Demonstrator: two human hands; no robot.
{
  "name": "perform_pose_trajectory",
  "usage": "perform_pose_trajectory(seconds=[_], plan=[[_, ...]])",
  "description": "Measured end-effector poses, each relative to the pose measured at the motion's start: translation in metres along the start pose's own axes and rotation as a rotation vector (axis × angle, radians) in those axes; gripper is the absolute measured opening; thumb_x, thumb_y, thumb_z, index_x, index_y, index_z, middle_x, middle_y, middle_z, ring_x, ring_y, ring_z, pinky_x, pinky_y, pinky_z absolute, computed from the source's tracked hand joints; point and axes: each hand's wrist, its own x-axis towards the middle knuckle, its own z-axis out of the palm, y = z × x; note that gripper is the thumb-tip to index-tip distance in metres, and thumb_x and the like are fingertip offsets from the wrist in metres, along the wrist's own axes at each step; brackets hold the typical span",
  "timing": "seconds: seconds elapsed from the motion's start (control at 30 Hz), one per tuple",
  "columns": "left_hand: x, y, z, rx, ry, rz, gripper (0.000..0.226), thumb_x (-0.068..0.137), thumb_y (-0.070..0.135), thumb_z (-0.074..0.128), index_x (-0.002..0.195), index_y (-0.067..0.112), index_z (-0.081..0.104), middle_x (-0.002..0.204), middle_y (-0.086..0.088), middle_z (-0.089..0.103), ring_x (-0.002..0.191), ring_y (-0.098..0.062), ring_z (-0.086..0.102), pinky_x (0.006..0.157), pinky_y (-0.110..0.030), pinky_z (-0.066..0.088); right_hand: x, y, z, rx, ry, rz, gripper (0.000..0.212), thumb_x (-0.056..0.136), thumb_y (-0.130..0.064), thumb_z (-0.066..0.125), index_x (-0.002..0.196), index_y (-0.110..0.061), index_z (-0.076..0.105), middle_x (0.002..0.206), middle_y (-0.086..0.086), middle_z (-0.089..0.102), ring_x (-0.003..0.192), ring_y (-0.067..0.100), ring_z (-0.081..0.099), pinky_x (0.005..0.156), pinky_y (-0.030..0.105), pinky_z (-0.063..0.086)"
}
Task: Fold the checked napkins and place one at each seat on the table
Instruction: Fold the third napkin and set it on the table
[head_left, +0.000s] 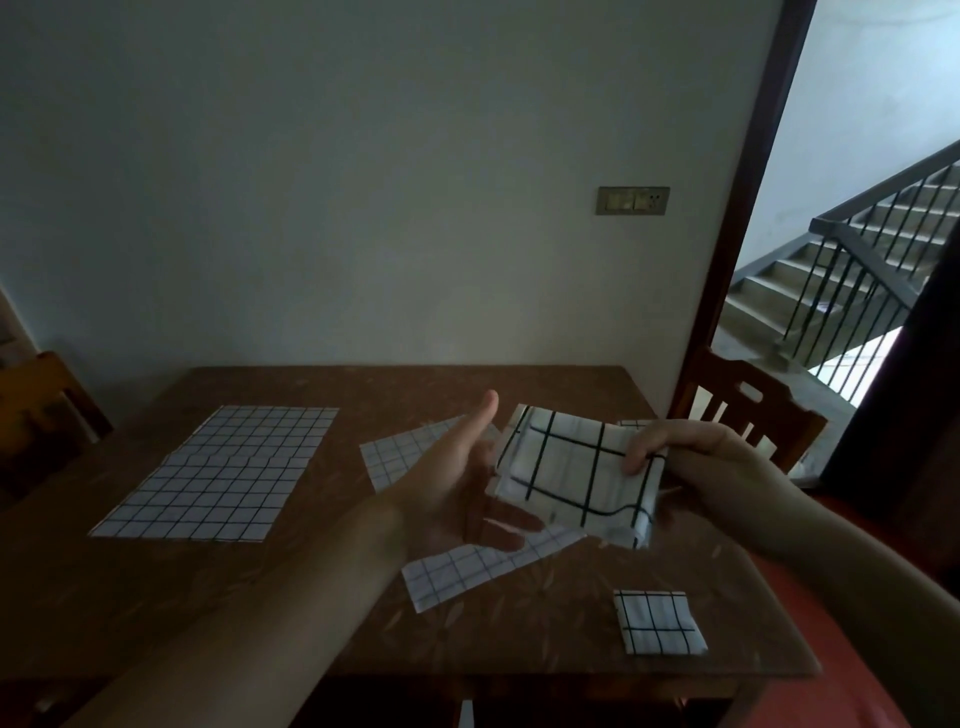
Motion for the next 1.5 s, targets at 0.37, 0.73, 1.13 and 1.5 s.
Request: perform_pose_trajectory(seconds=[0.37, 0.73, 1.13, 1.5], plan=[[0.004, -0.008, 0.005, 0.275, 0.219, 0.228, 0.031, 0.090, 0.032, 0.062, 0.100, 0.004, 0.065, 0.068, -0.005, 0.064, 0.053, -0.011, 0.053, 0.050, -0.019, 0.044, 0.000, 0.012, 0.005, 0.047, 0.098, 0.008, 0.047, 0.102, -0.004, 0.030, 0.101, -0.022, 0.073, 0.098, 0.014, 0.071, 0.081, 0.043, 0.068, 0.068, 0.058, 0.053], [-0.002, -0.005, 0.015, 0.650, 0.070, 0.325, 0.018, 0.093, 0.032, 0.060, 0.079, 0.036, 0.071, 0.075, -0.006, 0.072, 0.059, -0.023, 0.062, 0.051, -0.023, 0.051, 0.019, -0.012, 0.009, -0.574, 0.027, -0.032, 0.037, 0.096, -0.044, 0.044, 0.083, -0.018, 0.068, 0.069, 0.004, 0.068, 0.067, 0.020, 0.065, 0.060, 0.026, 0.051], [0.003, 0.012, 0.019, 0.704, 0.141, 0.304, 0.032, 0.086, 0.052, 0.054, 0.070, 0.027, 0.066, 0.061, 0.007, 0.064, 0.056, -0.013, 0.062, 0.054, -0.031, 0.049, 0.022, -0.007, 0.033, -0.726, 0.176, -0.318, 0.034, 0.090, -0.043, 0.051, 0.073, -0.020, 0.069, 0.052, -0.002, 0.057, 0.048, 0.007, 0.054, 0.045, 0.013, 0.040], [0.008, -0.005, 0.001, 0.587, 0.327, 0.394, 0.040, 0.098, 0.032, 0.052, 0.080, -0.002, 0.063, 0.054, -0.005, 0.061, 0.047, -0.021, 0.058, 0.040, -0.026, 0.046, 0.002, 0.014, 0.013, -0.061, 0.091, 0.114, 0.041, 0.073, -0.044, 0.060, 0.088, -0.007, 0.070, 0.075, 0.011, 0.072, 0.070, 0.029, 0.067, 0.064, 0.036, 0.055]])
